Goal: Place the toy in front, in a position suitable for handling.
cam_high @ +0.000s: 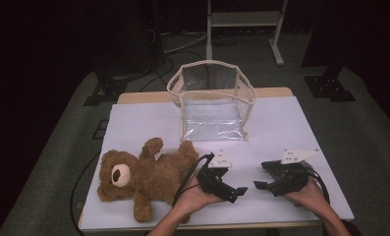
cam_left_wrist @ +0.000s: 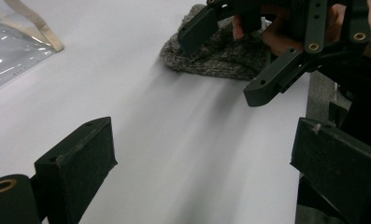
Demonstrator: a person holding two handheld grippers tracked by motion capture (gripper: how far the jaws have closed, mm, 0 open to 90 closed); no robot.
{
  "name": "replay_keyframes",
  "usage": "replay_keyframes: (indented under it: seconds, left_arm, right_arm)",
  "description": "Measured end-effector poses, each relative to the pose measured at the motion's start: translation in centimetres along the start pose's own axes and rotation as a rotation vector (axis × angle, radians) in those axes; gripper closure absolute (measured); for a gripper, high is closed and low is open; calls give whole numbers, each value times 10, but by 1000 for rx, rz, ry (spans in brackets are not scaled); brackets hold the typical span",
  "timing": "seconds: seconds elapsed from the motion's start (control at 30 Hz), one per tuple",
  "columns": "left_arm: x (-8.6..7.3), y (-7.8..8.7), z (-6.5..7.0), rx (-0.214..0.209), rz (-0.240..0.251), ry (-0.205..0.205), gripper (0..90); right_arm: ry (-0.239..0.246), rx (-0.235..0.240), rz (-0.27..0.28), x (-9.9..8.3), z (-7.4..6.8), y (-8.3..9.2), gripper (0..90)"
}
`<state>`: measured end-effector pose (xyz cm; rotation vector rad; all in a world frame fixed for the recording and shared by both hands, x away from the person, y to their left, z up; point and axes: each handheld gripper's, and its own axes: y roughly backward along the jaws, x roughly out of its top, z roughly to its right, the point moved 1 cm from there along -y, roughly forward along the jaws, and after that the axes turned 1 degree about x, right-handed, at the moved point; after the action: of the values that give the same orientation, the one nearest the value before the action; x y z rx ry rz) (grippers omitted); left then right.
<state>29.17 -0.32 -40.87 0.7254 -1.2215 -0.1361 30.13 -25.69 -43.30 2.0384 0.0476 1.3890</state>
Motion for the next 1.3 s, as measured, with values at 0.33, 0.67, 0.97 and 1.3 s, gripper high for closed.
replay_keyframes:
  seconds: [0.33,0.67,0.97,1.3]
  left_arm:
    - [7,10,5,-16,14,-35,55]
    - [18,27,14,-71,10,-116,54]
    - [27,44,13,-92,13,-174,54]
    - [33,68,4,-94,7,-248,54]
  right_arm:
    - [5,4,-1,0,-1,-1,157]
    - [5,7,4,1,-4,-1,157]
    - [8,9,4,2,-7,-2,157]
    - [12,19,0,2,-8,-5,157]
